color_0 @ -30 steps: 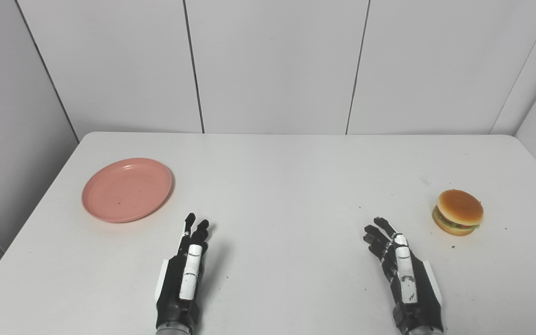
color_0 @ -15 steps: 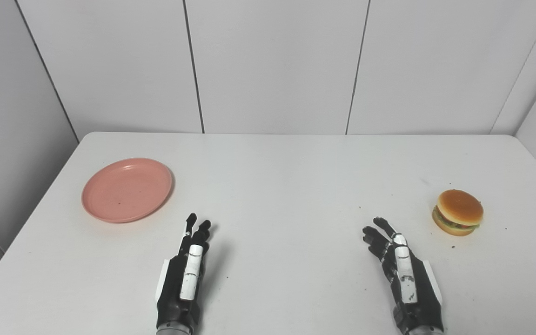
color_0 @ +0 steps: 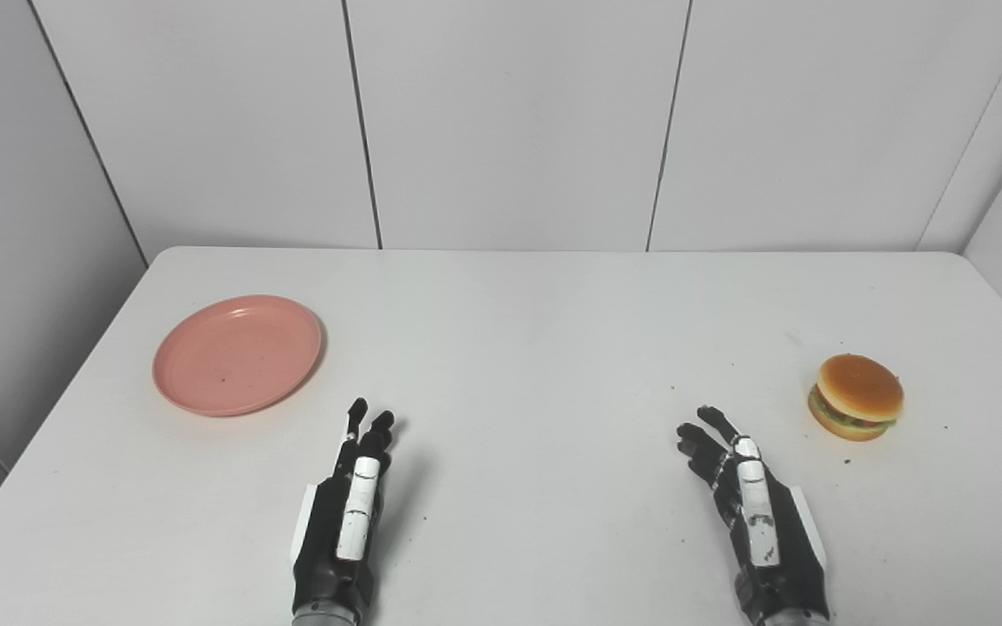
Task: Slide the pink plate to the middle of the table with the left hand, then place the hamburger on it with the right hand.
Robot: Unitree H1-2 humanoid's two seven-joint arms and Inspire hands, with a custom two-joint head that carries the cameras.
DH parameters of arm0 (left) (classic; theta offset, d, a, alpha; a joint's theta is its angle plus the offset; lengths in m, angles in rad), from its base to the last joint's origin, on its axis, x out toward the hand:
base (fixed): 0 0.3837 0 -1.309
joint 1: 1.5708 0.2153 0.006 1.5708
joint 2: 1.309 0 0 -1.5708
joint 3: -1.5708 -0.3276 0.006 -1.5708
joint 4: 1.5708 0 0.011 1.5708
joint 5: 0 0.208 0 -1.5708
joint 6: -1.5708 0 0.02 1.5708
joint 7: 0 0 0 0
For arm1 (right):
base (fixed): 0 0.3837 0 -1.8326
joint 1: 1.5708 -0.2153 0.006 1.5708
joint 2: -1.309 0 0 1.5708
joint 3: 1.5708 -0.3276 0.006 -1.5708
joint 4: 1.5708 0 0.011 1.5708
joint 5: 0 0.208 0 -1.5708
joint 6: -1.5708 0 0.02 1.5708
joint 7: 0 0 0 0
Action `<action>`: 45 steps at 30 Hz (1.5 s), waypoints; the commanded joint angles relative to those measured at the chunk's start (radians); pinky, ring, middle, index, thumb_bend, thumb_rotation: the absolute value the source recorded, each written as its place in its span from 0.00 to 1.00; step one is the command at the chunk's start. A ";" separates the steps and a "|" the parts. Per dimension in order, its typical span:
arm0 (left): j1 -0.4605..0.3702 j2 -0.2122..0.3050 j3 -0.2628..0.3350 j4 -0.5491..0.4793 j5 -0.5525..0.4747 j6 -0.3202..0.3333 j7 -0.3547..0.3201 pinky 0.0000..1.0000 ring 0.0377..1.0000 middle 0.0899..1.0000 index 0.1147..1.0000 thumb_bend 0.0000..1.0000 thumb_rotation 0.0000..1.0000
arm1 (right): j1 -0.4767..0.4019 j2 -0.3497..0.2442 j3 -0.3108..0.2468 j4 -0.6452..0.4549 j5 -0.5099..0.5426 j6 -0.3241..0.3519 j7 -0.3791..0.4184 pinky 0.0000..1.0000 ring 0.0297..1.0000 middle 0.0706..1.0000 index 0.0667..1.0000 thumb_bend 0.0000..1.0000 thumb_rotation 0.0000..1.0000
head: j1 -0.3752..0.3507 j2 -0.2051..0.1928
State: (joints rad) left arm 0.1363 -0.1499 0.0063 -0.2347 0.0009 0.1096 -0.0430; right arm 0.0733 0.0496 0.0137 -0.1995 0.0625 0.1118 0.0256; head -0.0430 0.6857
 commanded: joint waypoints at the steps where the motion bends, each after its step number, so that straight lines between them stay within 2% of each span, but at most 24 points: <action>1: -0.002 0.039 -0.009 -0.023 -0.009 0.004 -0.014 1.00 0.98 0.94 0.99 0.78 0.89 | 0.007 -0.011 0.011 -0.021 0.001 0.026 0.012 0.90 0.83 0.78 0.84 0.81 1.00 | 0.001 0.000; 16: -0.004 0.040 -0.009 -0.017 -0.010 0.000 -0.015 1.00 0.98 0.95 1.00 0.80 0.89 | 0.006 -0.017 0.017 -0.017 0.002 0.031 0.013 0.91 0.84 0.78 0.85 0.82 1.00 | 0.002 -0.002; 21: -0.001 0.033 -0.013 0.001 -0.010 -0.013 -0.013 1.00 0.98 0.94 0.99 0.78 0.89 | 0.007 -0.025 0.013 0.000 0.011 0.009 0.020 0.91 0.83 0.79 0.85 0.81 1.00 | 0.045 -0.030; 28: -0.003 0.005 -0.036 0.057 0.025 -0.056 0.013 1.00 0.97 0.93 0.98 0.77 0.87 | -0.001 -0.056 -0.011 0.069 0.042 -0.048 0.045 0.90 0.83 0.79 0.85 0.80 1.00 | 0.128 -0.099; 29: -0.004 0.000 -0.042 0.071 0.032 -0.066 0.020 1.00 0.97 0.93 0.98 0.76 0.88 | -0.004 -0.062 -0.016 0.085 0.047 -0.061 0.051 0.90 0.83 0.78 0.85 0.80 1.00 | 0.151 -0.122; 30: -0.006 -0.002 -0.046 0.080 0.036 -0.073 0.026 1.00 0.96 0.93 0.99 0.76 0.88 | -0.005 -0.066 -0.019 0.095 0.052 -0.070 0.056 0.90 0.83 0.78 0.85 0.81 1.00 | 0.151 -0.122; 31: -0.006 -0.007 -0.052 0.093 0.041 -0.085 0.031 1.00 0.96 0.93 0.99 0.76 0.88 | -0.006 -0.072 -0.025 0.109 0.061 -0.083 0.063 0.91 0.83 0.78 0.85 0.81 1.00 | 0.175 -0.144; 32: -0.007 -0.010 -0.056 0.103 0.044 -0.095 0.035 1.00 0.96 0.93 0.99 0.74 0.89 | -0.007 -0.076 -0.028 0.119 0.067 -0.091 0.067 0.91 0.84 0.79 0.85 0.79 1.00 | 0.175 -0.144; 33: -0.009 -0.013 -0.064 0.120 0.048 -0.114 0.038 1.00 0.97 0.93 0.99 0.73 0.89 | -0.010 -0.083 -0.033 0.135 0.075 -0.104 0.075 0.91 0.84 0.79 0.85 0.78 1.00 | 0.203 -0.171; 39: -0.033 -0.029 -0.090 0.224 0.082 -0.209 0.070 1.00 0.96 0.94 1.00 0.61 0.91 | -0.036 -0.116 -0.053 0.230 0.108 -0.168 0.104 0.93 0.85 0.80 0.87 0.77 1.00 | 0.266 -0.242; 43: -0.056 -0.035 -0.098 0.292 0.100 -0.261 0.094 1.00 0.97 0.94 1.00 0.61 0.92 | -0.060 -0.129 -0.061 0.299 0.121 -0.203 0.117 0.95 0.87 0.80 0.89 0.76 1.00 | 0.299 -0.300; 45: -0.066 -0.036 -0.101 0.319 0.106 -0.280 0.102 1.00 0.97 0.94 1.00 0.61 0.92 | -0.072 -0.133 -0.063 0.328 0.125 -0.218 0.120 0.96 0.88 0.81 0.89 0.76 1.00 | 0.304 -0.312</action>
State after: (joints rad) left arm 0.0817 -0.1694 -0.0766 0.0253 0.0941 -0.1906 0.0594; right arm 0.0194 -0.0409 -0.0134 0.0053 0.1895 -0.1038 0.1480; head 0.2623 0.3729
